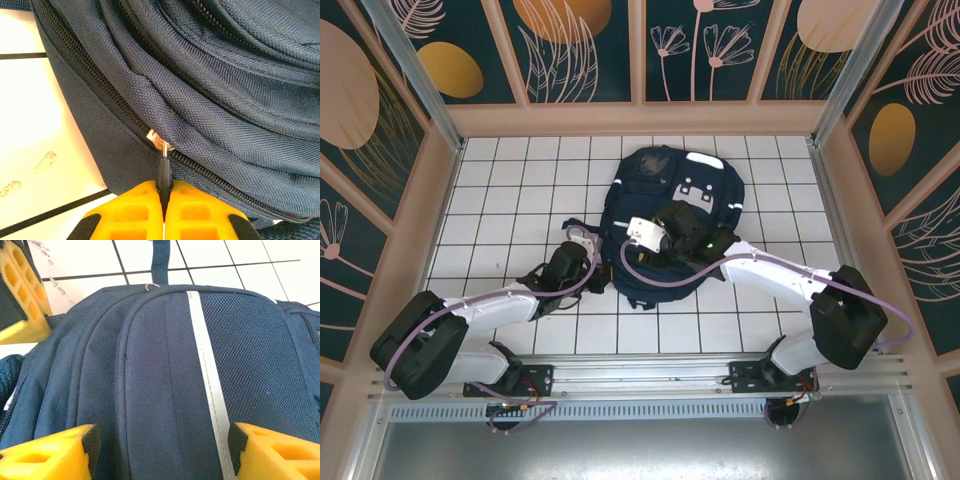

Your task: Pack books, pencil case, and school supplies into a backpack

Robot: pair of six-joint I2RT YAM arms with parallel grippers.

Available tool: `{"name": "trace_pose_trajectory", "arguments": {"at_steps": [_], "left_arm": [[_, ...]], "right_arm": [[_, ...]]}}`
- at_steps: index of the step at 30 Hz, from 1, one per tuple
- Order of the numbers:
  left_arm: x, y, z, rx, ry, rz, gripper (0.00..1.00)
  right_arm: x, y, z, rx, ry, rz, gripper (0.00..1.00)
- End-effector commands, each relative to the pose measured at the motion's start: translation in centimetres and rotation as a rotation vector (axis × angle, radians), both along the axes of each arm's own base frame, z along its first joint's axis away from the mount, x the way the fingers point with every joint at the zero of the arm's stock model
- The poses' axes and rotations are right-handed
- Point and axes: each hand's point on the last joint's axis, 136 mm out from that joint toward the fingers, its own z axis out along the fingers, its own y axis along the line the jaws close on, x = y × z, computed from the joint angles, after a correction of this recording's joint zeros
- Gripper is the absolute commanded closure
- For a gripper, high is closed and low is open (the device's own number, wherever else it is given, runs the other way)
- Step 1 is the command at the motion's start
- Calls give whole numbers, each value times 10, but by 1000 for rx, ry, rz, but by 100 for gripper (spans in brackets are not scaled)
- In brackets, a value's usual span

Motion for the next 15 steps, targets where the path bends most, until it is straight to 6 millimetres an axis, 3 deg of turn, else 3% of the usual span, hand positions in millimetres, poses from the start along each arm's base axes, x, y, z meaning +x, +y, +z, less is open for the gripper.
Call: {"name": "trace_pose_trajectory", "arguments": {"at_steps": [1,5,9,12,15], "left_arm": [[6,-5,10,-41,-33,-5,100],[5,-4,11,-43,-36,-3,100],[5,-4,13,-44,-46,-5,100],[5,-3,15,-47,-57,-9,100],[3,-3,17,-56,-66,-16,100]], "right_arm": [[-4,0,0,3,-19,26,30],[2,-2,-18,-59,-33,3,30],[26,-4,-27,-124,-86,-82,37],[51,0,-12,-83,-136,-171,60],[62,8,11,10,-164,-208,84]]}}
